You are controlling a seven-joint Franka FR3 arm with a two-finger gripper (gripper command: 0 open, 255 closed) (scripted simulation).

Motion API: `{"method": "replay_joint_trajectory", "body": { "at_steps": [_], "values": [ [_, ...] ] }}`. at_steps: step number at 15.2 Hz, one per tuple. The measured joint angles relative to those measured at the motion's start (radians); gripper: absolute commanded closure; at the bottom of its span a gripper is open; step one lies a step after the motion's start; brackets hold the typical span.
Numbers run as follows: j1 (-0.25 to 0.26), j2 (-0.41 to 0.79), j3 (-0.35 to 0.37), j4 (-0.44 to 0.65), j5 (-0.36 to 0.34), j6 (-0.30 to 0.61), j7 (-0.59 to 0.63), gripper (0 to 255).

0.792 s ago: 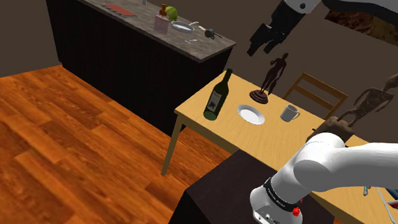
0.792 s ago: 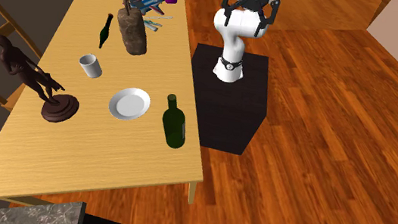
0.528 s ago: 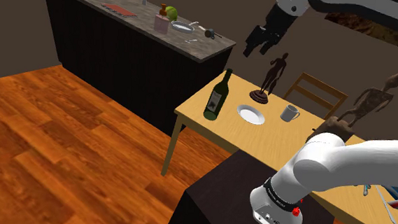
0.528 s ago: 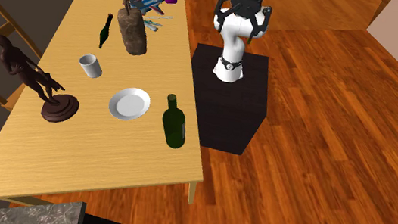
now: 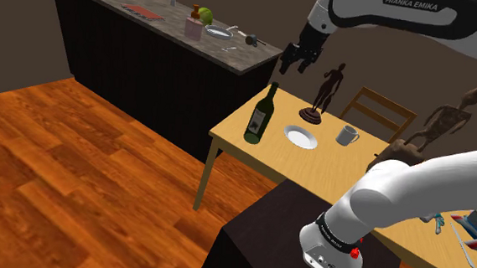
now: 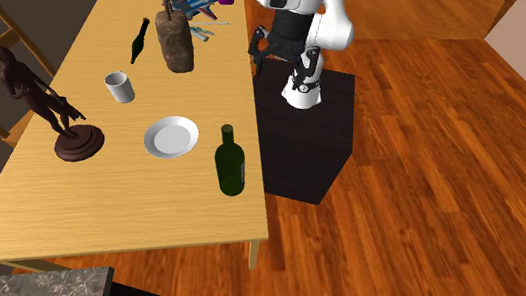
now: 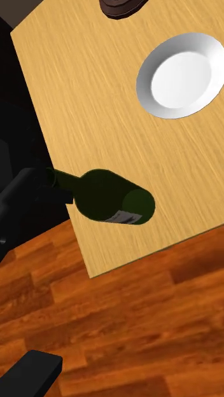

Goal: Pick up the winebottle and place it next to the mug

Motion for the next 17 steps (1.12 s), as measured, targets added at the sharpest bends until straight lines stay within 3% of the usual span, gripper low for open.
{"method": "replay_joint_trajectory", "body": {
  "at_steps": [10, 17],
  "values": [
    [-0.043, 0.326, -0.116, 0.103, 0.036, 0.152, -0.076, 0],
    [-0.050, 0.407, -0.134, 0.095, 0.051, 0.228, -0.093, 0]
  ]
}}
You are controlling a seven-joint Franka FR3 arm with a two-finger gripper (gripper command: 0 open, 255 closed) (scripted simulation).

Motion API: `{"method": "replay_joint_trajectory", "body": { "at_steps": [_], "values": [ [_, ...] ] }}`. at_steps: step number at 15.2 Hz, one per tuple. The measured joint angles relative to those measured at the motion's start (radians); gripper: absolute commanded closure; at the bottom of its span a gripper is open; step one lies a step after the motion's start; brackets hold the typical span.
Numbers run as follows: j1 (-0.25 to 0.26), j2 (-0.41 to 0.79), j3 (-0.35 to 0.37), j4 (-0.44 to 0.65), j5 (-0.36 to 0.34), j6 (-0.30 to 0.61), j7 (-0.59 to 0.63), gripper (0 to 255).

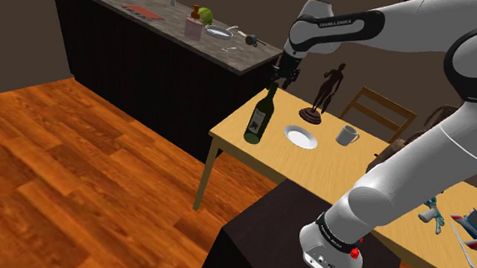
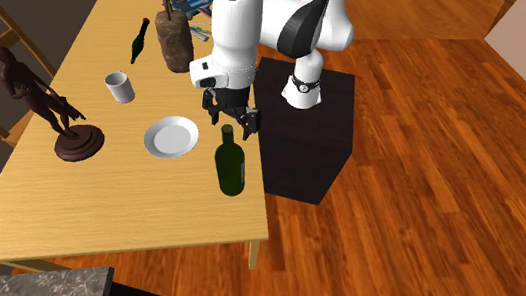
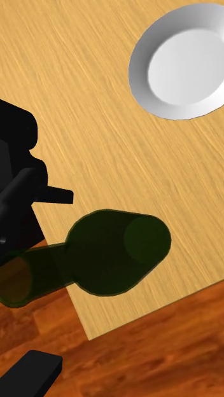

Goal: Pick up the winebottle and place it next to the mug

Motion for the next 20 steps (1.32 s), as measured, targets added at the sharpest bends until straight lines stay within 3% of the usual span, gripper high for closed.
{"method": "replay_joint_trajectory", "body": {
  "at_steps": [8, 9, 20],
  "values": [
    [-0.001, 0.014, -0.002, -0.018, 0.002, 0.033, -0.002, 0],
    [-0.001, 0.014, -0.002, -0.018, 0.002, 0.033, -0.002, 255],
    [-0.001, 0.013, -0.002, -0.013, 0.002, 0.026, -0.003, 255]
  ]
}}
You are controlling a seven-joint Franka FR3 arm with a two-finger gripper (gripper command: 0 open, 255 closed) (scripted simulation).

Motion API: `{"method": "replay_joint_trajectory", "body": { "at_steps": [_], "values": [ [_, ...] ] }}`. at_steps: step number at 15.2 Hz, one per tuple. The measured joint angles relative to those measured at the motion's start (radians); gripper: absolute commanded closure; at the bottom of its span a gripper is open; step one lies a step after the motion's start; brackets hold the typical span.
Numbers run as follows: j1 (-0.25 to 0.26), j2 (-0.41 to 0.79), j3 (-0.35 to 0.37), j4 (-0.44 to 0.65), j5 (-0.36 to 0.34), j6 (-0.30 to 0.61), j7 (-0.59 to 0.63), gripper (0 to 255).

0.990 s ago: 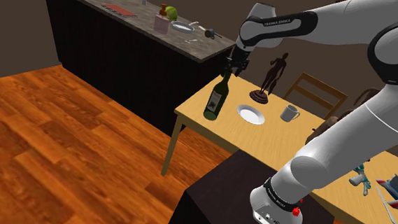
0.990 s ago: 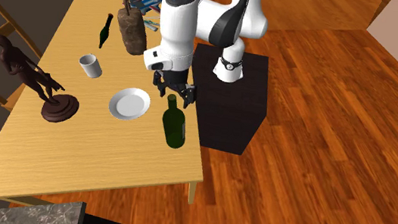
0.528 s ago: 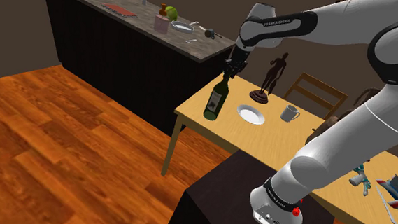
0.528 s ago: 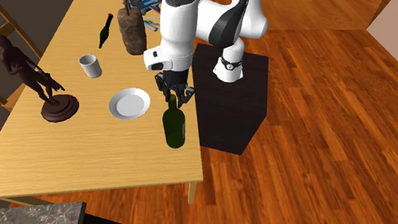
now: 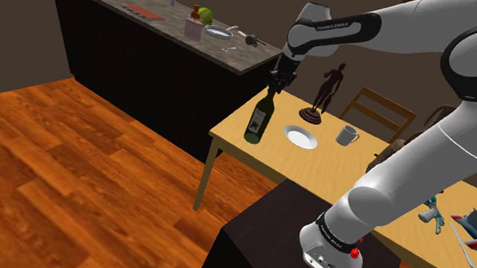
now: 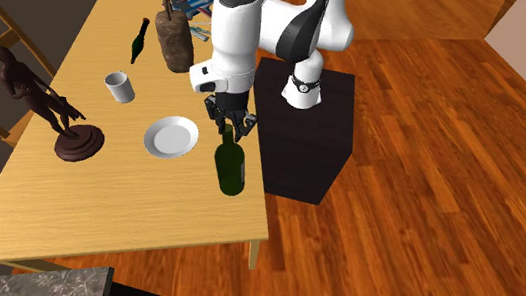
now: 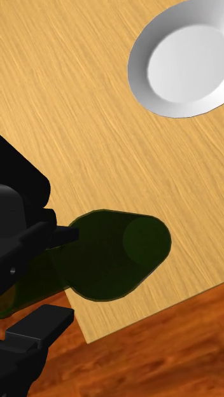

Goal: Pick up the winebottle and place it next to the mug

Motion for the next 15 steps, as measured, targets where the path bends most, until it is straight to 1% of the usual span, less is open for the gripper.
{"method": "replay_joint_trajectory", "body": {
  "at_steps": [15],
  "values": [
    [0.002, -0.040, 0.005, 0.152, -0.002, -0.191, -0.004, 255]
  ]
}}
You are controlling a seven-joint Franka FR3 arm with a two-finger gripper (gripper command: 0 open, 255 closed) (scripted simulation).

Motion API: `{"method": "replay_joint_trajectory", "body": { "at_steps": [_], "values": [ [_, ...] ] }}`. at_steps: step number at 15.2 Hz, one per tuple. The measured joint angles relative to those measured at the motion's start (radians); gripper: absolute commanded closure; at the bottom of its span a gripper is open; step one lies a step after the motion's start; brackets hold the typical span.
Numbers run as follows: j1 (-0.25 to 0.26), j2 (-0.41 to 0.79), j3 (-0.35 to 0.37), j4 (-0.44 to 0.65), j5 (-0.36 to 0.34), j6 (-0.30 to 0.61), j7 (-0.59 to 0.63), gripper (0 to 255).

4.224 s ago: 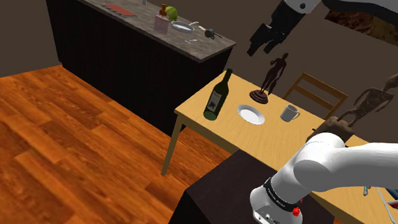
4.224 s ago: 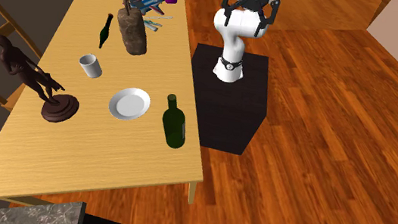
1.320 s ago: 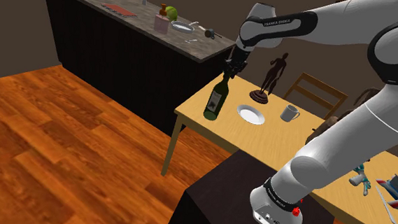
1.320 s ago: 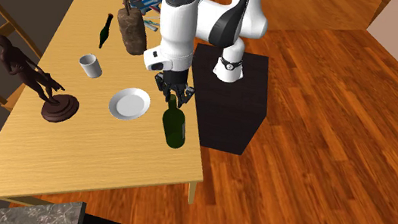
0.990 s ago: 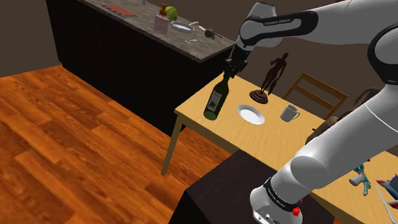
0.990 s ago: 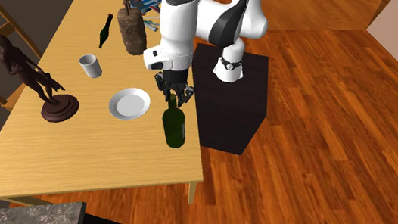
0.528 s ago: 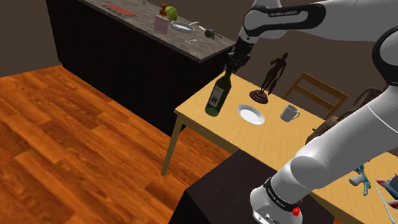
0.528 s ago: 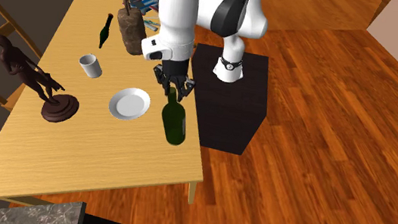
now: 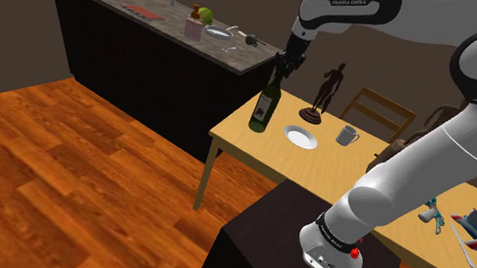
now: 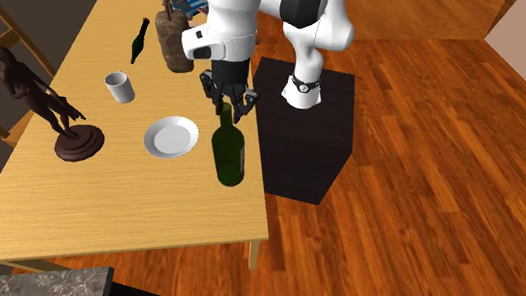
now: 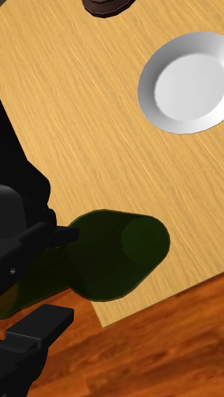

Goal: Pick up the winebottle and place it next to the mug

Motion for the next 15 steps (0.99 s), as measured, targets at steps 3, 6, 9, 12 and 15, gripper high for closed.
{"method": "replay_joint_trajectory", "body": {
  "at_steps": [3, 6, 9, 12, 15],
  "values": [
    [0.002, 0.001, 0.002, 0.041, 0.001, -0.040, 0.001, 255],
    [0.002, -0.001, 0.003, 0.082, 0.002, -0.083, -0.001, 255],
    [0.003, 0.002, 0.004, 0.127, 0.003, -0.125, -0.003, 255],
    [0.003, 0.005, 0.004, 0.168, 0.004, -0.163, -0.004, 255],
    [0.003, 0.011, 0.004, 0.215, 0.006, -0.204, -0.008, 255]
  ]
}}
